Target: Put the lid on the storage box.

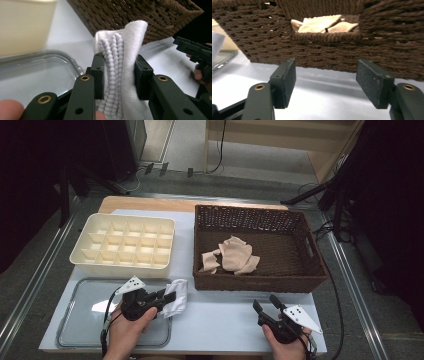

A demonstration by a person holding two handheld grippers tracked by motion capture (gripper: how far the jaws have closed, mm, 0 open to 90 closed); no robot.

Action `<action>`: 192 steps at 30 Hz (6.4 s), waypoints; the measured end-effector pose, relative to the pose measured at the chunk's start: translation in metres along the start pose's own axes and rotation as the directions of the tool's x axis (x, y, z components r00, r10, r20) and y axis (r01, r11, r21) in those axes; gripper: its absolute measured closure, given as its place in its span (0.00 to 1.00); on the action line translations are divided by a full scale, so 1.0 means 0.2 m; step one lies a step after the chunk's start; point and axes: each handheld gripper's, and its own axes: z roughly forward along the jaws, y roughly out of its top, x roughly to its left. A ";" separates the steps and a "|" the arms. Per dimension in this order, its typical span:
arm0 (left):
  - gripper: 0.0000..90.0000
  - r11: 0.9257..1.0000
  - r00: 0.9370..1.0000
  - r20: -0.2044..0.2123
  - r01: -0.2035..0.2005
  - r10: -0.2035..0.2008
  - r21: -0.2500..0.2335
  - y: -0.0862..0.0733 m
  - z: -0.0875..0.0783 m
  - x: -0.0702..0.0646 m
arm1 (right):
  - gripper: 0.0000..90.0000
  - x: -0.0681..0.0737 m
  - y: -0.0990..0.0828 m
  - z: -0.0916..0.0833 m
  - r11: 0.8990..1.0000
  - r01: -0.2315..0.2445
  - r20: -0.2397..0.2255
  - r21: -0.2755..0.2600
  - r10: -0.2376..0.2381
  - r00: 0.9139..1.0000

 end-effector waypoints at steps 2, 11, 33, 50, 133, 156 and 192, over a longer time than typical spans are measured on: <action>0.76 1.000 1.000 -0.010 0.016 -0.016 -0.020 0.00 -0.02 0.02 | 0.35 0.00 0.01 0.01 1.000 0.011 -0.006 0.005 -0.011 1.000; 0.76 0.999 0.998 -0.054 0.015 -0.018 -0.052 0.04 -0.11 0.05 | 0.31 -0.05 0.01 -0.01 1.000 0.020 0.001 0.013 -0.020 1.000; 0.76 0.997 0.996 -0.088 -0.023 0.017 -0.071 0.24 -0.19 0.04 | 0.30 -0.05 0.02 -0.10 0.999 0.022 0.017 -0.031 -0.022 1.000; 0.76 0.996 0.988 -0.153 0.011 -0.025 -0.093 0.46 -0.19 0.16 | 0.31 -0.02 0.02 -0.13 0.999 0.035 -0.006 -0.034 -0.035 0.999; 0.16 0.983 0.986 -0.107 -0.114 0.130 0.145 0.43 -0.01 0.33 | 0.33 -0.05 -0.01 -0.09 1.000 0.006 -0.011 0.027 -0.006 1.000; 0.70 0.979 0.960 -0.269 -0.024 0.078 0.201 0.50 0.12 0.25 | 0.34 -0.06 -0.01 -0.08 0.999 0.003 -0.010 0.034 -0.002 1.000; 0.82 0.957 0.952 -0.306 0.071 0.020 0.283 0.53 0.22 0.25 | 0.35 -0.06 -0.02 -0.08 0.999 -0.004 -0.022 0.044 0.005 1.000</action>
